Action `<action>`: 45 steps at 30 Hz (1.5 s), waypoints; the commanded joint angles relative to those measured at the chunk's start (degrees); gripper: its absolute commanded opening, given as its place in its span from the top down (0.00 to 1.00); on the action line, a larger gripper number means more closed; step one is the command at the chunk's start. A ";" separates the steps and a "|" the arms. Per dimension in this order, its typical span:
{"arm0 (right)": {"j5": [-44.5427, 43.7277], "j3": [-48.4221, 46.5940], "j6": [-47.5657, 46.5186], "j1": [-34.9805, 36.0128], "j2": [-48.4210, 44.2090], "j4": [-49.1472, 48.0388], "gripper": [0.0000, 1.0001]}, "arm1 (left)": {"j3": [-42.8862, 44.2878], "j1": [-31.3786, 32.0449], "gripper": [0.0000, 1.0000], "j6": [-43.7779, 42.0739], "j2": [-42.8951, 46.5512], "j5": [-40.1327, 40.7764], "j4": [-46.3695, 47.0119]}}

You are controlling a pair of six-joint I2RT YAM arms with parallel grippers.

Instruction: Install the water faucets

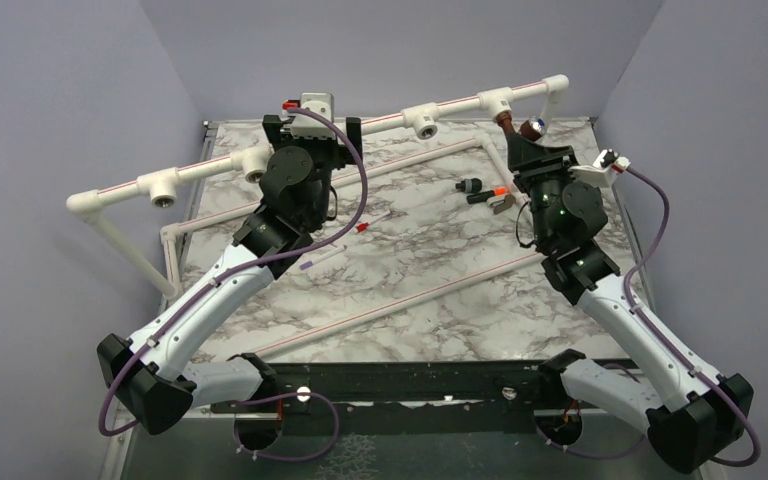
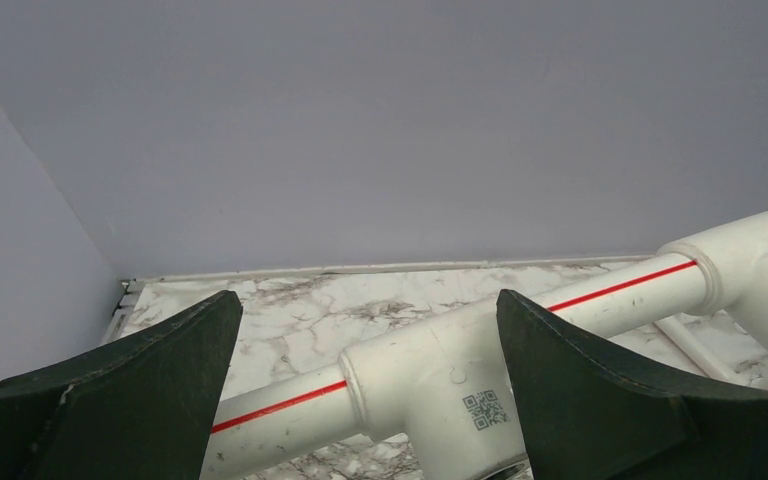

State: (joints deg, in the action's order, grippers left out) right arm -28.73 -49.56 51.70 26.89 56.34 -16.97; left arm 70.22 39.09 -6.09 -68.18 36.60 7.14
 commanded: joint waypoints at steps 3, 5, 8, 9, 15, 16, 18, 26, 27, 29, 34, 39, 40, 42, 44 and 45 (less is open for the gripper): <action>-3.04 -1.27 29.32 2.32 -0.29 6.35 0.89 | -2.34 -0.16 0.01 -2.07 -1.55 0.60 -7.67; -3.90 -1.48 27.18 2.30 -0.59 7.32 0.74 | -2.36 -0.23 0.01 -2.12 -1.53 0.62 -7.59; -4.87 -1.72 22.71 2.31 -1.03 8.25 0.52 | -2.36 -0.29 0.01 -2.10 -1.65 0.71 -7.59; -5.08 -1.70 21.42 2.31 -1.27 8.67 0.45 | -2.36 -0.25 0.01 -2.09 -1.61 0.75 -7.60; -4.35 -1.52 13.47 2.30 -3.07 10.38 0.22 | -2.36 -0.23 0.01 -2.09 -1.60 0.72 -7.58; -4.32 -1.76 12.44 2.29 -3.46 11.14 0.20 | -2.36 -0.23 0.01 -2.09 -1.69 0.64 -7.60; -3.98 -1.85 9.02 2.29 -4.32 11.72 0.18 | -2.36 -0.21 0.01 -2.09 -1.75 0.60 -7.59; -3.13 -4.25 -6.16 2.31 -7.62 18.26 0.15 | -2.30 -0.22 0.01 -2.06 -1.80 0.64 -7.58; -2.64 -4.55 -9.65 2.34 -7.97 18.44 0.14 | -2.36 -0.19 0.01 -2.06 -1.85 0.60 -7.69; -2.36 -5.49 -15.77 2.35 -8.60 19.59 0.14 | -2.31 -0.17 0.01 -2.00 -1.92 0.59 -7.72; -0.99 -7.29 -33.64 2.30 -9.65 20.88 0.15 | -2.28 -0.21 0.01 -2.08 -1.87 0.62 -7.69; 1.45 -8.33 -53.09 2.30 -9.82 20.82 0.14 | -2.28 -0.23 0.01 -2.07 -2.00 0.58 -7.71; 1.99 -8.76 -57.46 2.35 -9.77 21.02 0.14 | -2.28 -0.23 0.01 -2.04 -1.98 0.51 -7.74; 3.67 -9.88 -65.79 2.35 -9.84 21.36 0.14 | -2.28 -0.23 0.01 -2.02 -1.95 0.56 -7.75; 6.75 -10.63 -74.77 2.34 -10.42 22.25 0.14 | -2.28 -0.21 0.01 -2.03 -1.87 0.50 -7.73; 7.91 -11.05 -78.93 2.33 -10.76 22.93 0.14 | -2.28 -0.24 0.01 -2.03 -1.87 0.52 -7.70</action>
State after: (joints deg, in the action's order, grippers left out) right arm -26.98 -57.52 -4.29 29.04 46.92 3.44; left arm 70.00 39.40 -5.82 -68.49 35.79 7.46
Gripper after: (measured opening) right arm 0.858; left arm 0.990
